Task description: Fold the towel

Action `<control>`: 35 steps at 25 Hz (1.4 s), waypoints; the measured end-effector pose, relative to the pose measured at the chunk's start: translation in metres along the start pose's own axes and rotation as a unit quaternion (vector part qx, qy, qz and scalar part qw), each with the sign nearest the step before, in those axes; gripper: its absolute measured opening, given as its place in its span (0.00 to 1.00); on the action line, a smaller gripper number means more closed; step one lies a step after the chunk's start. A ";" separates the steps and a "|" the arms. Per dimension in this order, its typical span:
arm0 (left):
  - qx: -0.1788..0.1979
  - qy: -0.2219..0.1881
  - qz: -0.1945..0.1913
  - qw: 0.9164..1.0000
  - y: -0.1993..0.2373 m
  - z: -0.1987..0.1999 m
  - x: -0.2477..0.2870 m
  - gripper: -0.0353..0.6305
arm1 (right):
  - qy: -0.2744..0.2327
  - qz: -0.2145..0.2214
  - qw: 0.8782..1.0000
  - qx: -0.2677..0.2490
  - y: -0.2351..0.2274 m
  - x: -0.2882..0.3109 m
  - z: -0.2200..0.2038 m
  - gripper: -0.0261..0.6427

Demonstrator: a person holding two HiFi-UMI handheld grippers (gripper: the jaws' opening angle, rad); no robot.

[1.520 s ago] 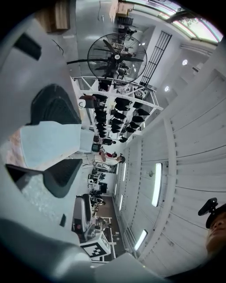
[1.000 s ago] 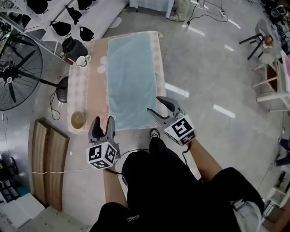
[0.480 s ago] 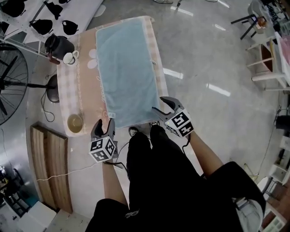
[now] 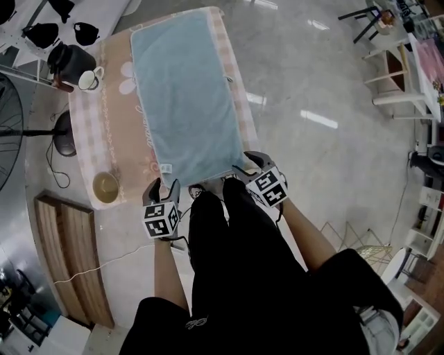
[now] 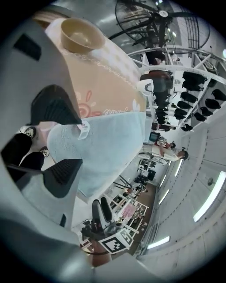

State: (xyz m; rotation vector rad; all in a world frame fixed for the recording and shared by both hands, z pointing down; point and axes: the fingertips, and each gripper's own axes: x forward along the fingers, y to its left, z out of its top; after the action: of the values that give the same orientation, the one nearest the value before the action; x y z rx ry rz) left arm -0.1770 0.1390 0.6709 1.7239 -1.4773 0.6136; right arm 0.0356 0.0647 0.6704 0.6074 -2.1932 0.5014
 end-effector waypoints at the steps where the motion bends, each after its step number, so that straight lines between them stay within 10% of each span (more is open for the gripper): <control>1: 0.015 0.010 -0.004 1.000 0.001 -0.004 0.003 0.40 | 0.006 -0.005 1.000 0.003 -0.001 0.003 -0.005 0.35; 17: 0.107 0.067 -0.076 0.989 0.001 -0.031 0.029 0.40 | 0.049 -0.069 0.996 0.019 -0.015 0.027 -0.032 0.35; 35: 0.152 0.087 -0.041 0.984 0.006 -0.050 0.027 0.34 | 0.050 -0.069 0.995 0.046 0.000 0.020 -0.038 0.11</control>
State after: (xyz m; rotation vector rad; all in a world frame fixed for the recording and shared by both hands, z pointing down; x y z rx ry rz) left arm -0.1716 0.1624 0.7225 1.8950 -1.2318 0.9602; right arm 0.0464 0.0800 0.7089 0.7625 -2.0269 0.5500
